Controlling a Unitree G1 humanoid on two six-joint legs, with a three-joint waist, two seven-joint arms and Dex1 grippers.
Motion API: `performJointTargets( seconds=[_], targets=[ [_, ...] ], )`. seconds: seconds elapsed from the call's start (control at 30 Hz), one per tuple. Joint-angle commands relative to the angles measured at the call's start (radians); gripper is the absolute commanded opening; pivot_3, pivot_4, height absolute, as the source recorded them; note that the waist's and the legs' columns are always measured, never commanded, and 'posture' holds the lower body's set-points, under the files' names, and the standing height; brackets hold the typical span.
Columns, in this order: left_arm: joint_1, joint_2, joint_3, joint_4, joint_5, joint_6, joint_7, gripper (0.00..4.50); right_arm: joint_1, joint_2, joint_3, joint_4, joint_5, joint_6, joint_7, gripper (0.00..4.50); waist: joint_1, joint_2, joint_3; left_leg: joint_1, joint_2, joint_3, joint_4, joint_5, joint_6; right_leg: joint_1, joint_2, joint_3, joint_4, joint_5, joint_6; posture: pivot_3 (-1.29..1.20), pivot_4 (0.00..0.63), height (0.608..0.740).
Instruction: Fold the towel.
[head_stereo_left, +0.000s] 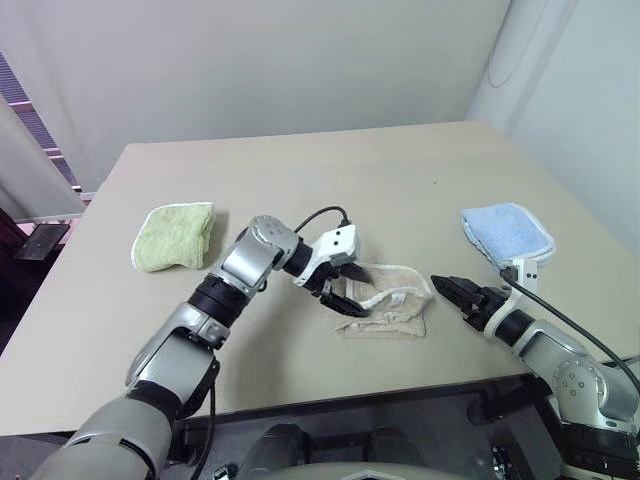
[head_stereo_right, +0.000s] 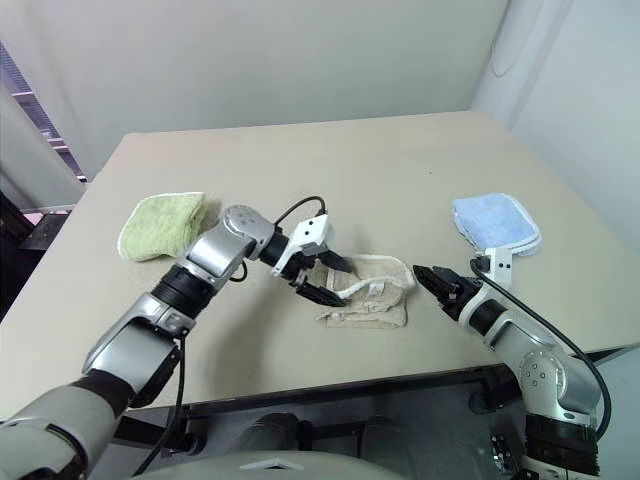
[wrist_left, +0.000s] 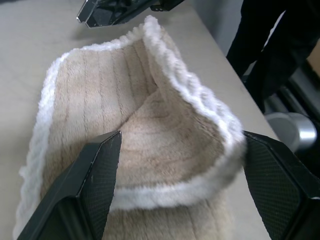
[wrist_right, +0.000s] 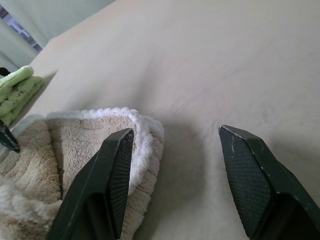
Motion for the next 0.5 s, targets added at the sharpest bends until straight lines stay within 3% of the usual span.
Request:
performJointTargets(
  seconds=[0.03,0.2,0.37,0.5],
  targets=[
    [-0.016,-0.018,0.010,0.016,0.012,-0.048,0.019,3.67,-0.016,-0.010,-0.015,-0.006,-0.002,-0.023,0.005,2.84,0.000,0.000,0.000,0.000,0.000,0.000,0.000,0.000,0.000,0.000,0.000,0.000,0.000,0.000,0.000,0.00,0.000,0.740],
    [-0.028,-0.050,0.032,0.048,0.015,-0.109,0.046,2.18,-0.011,-0.003,-0.017,-0.011,-0.008,-0.030,0.002,2.84,0.000,0.000,0.000,0.000,0.000,0.000,0.000,0.000,0.000,0.000,0.000,0.000,0.000,0.000,0.000,0.00,0.000,0.740],
    [-0.044,-0.073,0.040,0.070,0.032,-0.209,0.087,0.16,-0.008,0.002,-0.015,-0.014,-0.013,-0.039,-0.002,2.84,0.000,0.000,0.000,0.000,0.000,0.000,0.000,0.000,0.000,0.000,0.000,0.000,0.000,0.000,0.000,0.00,0.000,0.740],
    [-0.057,-0.099,0.045,0.104,0.031,-0.296,0.102,0.02,-0.015,0.007,-0.017,-0.005,-0.017,-0.045,-0.009,2.84,0.000,0.000,0.000,0.000,0.000,0.000,0.001,0.000,0.000,0.000,0.000,0.000,0.000,0.000,0.000,0.00,0.000,0.740]
  ],
)
